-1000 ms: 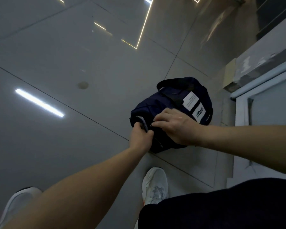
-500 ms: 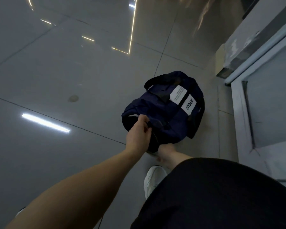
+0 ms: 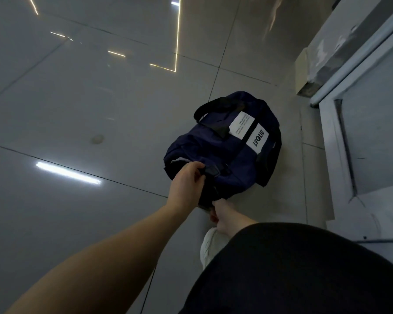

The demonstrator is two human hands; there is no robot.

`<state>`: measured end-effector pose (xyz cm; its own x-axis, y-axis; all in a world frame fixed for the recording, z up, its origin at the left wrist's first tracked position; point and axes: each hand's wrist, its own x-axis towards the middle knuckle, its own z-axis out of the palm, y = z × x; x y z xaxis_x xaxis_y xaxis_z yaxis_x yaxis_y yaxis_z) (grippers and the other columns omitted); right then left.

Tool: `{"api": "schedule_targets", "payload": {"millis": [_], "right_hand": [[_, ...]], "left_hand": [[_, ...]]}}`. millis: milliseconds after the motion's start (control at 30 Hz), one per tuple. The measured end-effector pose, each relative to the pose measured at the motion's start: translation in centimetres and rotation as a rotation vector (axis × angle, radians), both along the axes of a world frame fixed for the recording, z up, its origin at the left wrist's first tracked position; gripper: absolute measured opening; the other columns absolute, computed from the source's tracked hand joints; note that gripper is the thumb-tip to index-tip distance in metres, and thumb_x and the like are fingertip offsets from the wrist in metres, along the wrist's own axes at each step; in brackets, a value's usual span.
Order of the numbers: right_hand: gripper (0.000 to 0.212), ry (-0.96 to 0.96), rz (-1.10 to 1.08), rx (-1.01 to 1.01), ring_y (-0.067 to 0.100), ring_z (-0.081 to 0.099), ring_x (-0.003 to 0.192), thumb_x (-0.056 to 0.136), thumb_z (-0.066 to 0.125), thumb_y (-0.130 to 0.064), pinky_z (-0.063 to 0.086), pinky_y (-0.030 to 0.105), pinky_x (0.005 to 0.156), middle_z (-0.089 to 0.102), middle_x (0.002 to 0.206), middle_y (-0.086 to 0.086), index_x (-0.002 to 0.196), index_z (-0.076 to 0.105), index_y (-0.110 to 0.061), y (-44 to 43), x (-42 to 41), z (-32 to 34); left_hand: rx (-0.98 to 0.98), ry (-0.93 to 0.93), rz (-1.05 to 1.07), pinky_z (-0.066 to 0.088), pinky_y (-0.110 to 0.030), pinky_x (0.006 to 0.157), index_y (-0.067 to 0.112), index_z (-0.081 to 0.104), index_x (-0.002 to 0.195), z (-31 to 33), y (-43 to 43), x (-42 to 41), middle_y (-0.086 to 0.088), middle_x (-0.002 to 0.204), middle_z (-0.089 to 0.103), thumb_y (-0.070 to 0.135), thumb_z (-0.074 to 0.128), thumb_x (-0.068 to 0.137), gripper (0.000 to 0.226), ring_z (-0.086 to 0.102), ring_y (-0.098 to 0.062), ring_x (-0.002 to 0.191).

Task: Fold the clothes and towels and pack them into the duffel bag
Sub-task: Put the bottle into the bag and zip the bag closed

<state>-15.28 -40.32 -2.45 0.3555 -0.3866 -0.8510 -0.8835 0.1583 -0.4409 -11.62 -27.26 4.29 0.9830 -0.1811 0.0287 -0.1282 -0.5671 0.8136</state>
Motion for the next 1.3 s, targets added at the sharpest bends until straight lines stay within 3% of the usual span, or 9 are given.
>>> {"api": "schedule_targets", "payload": {"millis": [233,333,433,600,767,900,1100,1200,1300], "right_hand": [[0.024,-0.011,-0.084,0.122,0.018,0.054,0.062,0.102,0.054,-0.016,0.040,0.029,0.053,0.064,0.075,0.009,0.083,0.063,-0.005,1.0,-0.5,1.0],[0.023,-0.073,-0.048,0.077,0.024,0.064,0.062,0.101,0.052,-0.018,0.050,0.034,0.056,0.070,0.074,0.015,0.096,0.065,0.002,1.2,-1.2,1.4],[0.024,-0.135,0.018,0.014,0.026,0.070,0.064,0.096,0.058,-0.020,0.057,0.037,0.064,0.073,0.071,0.015,0.095,0.066,0.002,0.9,-1.6,2.5],[0.020,-0.202,-0.017,-0.075,0.015,0.051,0.048,0.094,0.058,-0.017,0.036,0.025,0.041,0.060,0.064,0.007,0.079,0.060,-0.005,-0.2,-1.1,6.3],[0.019,-0.245,-0.016,-0.069,0.013,0.054,0.049,0.092,0.061,-0.014,0.037,0.023,0.041,0.062,0.064,0.004,0.075,0.061,-0.007,-0.3,-0.9,9.3],[0.023,-0.281,0.002,-0.020,0.010,0.058,0.048,0.094,0.067,-0.016,0.040,0.020,0.040,0.065,0.064,0.004,0.075,0.066,-0.003,0.1,-0.3,11.3],[0.017,-0.352,0.190,-0.139,0.013,0.068,0.060,0.095,0.069,-0.019,0.046,0.021,0.048,0.073,0.069,0.005,0.086,0.071,-0.005,0.5,0.4,13.2],[0.019,-0.338,0.185,-0.142,0.013,0.065,0.056,0.096,0.067,-0.017,0.045,0.023,0.047,0.070,0.066,0.005,0.083,0.070,-0.002,0.8,0.3,13.2],[0.019,-0.311,0.209,-0.165,0.014,0.059,0.053,0.096,0.065,-0.017,0.044,0.024,0.047,0.066,0.061,0.003,0.083,0.071,-0.004,1.0,0.3,13.3]], "left_hand": [[0.033,0.004,-0.005,0.055,-0.030,0.083,0.020,0.061,0.120,-0.2,0.2,0.3,0.005,0.108,0.065,0.015,0.063,0.093,0.028,0.061,-0.011,0.092],[0.046,-0.003,-0.004,0.056,-0.033,0.081,0.021,0.062,0.118,-0.2,0.3,0.5,0.006,0.108,0.065,0.015,0.060,0.094,0.025,0.061,-0.012,0.092],[0.048,-0.027,0.006,0.056,-0.035,0.080,0.021,0.063,0.116,0.0,0.5,0.7,0.006,0.109,0.066,0.015,0.059,0.093,0.023,0.062,-0.013,0.092],[0.048,-0.030,0.032,0.057,-0.036,0.078,0.021,0.065,0.111,0.1,0.8,1.1,0.007,0.105,0.066,0.018,0.060,0.092,0.020,0.062,-0.011,0.089],[0.049,-0.017,0.019,0.057,-0.039,0.074,0.023,0.060,0.114,0.4,0.9,0.7,0.009,0.099,0.064,0.018,0.059,0.094,0.020,0.061,-0.011,0.084],[0.064,0.003,0.033,0.053,-0.047,0.061,0.022,0.046,0.092,1.0,0.8,0.4,0.006,0.077,0.058,0.018,0.059,0.092,0.014,0.057,-0.017,0.066],[0.085,-0.093,-0.062,0.054,-0.037,0.068,0.023,0.061,0.093,1.0,1.3,0.1,0.011,0.092,0.057,0.022,0.059,0.093,0.003,0.058,-0.013,0.079],[0.175,-0.169,-0.159,0.050,-0.030,0.064,0.026,0.061,0.098,1.0,1.4,-0.3,0.009,0.100,0.056,0.037,0.063,0.087,0.015,0.055,-0.011,0.082],[0.222,-0.299,-0.230,0.047,-0.029,0.061,0.023,0.063,0.096,0.8,1.3,-0.5,0.006,0.101,0.057,0.032,0.070,0.084,0.016,0.058,-0.015,0.084]]}}
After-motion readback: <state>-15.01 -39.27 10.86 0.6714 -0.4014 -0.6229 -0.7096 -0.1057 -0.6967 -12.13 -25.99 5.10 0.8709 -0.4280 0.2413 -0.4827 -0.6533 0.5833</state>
